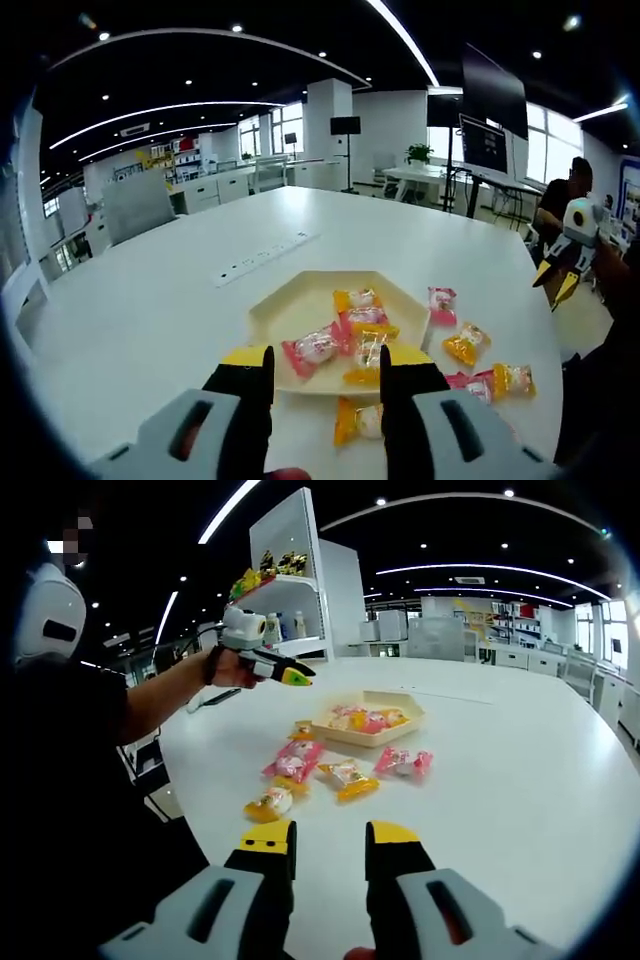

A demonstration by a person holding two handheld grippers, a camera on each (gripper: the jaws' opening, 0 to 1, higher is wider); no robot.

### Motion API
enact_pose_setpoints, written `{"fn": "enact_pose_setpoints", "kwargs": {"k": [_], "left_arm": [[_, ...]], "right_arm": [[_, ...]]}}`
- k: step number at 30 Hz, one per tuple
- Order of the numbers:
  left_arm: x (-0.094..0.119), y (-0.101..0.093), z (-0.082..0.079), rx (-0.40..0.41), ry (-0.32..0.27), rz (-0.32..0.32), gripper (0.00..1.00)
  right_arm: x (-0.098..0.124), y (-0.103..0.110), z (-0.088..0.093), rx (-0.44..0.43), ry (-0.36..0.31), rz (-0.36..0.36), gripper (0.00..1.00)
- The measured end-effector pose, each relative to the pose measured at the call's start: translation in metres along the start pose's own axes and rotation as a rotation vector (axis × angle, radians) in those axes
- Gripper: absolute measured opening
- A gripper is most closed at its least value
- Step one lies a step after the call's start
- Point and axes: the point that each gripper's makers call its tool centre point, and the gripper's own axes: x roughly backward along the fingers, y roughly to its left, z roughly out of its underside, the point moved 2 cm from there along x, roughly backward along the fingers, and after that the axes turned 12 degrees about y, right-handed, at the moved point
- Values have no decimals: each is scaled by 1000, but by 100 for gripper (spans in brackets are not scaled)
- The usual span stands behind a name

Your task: Pick up the marshmallows scattered on the table and place them into the bowl on the table

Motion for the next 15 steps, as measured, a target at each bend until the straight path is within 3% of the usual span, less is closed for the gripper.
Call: {"fn": "enact_pose_setpoints", "kwargs": {"k": [15], "left_arm": [[22, -9, 10, -5, -13, 2, 43]], "right_arm": [[-1, 3, -2, 4, 2, -2, 28]]}}
